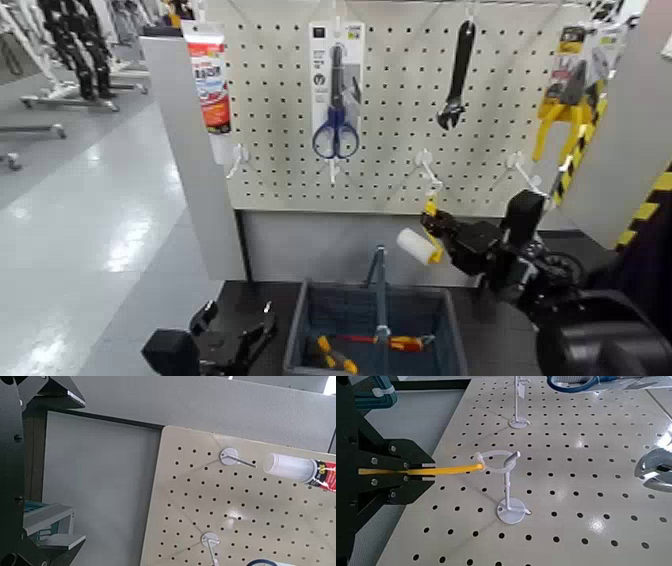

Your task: Put the yellow roller into the crate.

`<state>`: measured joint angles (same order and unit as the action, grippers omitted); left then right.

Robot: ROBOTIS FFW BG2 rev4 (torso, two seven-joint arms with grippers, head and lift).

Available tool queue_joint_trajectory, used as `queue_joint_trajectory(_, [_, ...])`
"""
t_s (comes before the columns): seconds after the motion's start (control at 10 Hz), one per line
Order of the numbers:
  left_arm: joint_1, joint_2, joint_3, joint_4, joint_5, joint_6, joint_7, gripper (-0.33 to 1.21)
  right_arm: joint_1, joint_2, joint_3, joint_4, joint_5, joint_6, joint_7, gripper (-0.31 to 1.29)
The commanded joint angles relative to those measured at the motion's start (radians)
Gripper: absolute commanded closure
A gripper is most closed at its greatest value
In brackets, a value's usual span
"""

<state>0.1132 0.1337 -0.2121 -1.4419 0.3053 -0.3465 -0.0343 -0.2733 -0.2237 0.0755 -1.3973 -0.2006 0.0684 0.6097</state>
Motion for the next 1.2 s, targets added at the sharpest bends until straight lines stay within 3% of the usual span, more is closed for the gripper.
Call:
queue_joint_trajectory(0.1, [0.002, 0.000, 0.000, 0.000, 0.000, 0.000, 0.001, 0.12, 0.037, 0.009, -0.019, -0.060, -0.014, 0.014, 0.005, 1.28])
queue_joint_trajectory(0.5, [0.003, 0.000, 0.002, -0.003, 0.000, 0.000, 0.001, 0.12, 0.105, 0.018, -0.039, -0.210, -0.039, 0.073, 0.009, 1.28])
queue_joint_trajectory(0.8, [0.002, 0.001, 0.000, -0.003, 0.000, 0.001, -0.001, 0.12, 0.197, 0.037, -0.076, -0.341, -0.045, 0.168, -0.027, 1.28])
queue_joint_trajectory(1.2, [-0.001, 0.004, -0.007, -0.003, 0.000, 0.009, -0.001, 0.12, 0.289, 0.067, -0.109, -0.359, -0.129, 0.197, -0.042, 1.28])
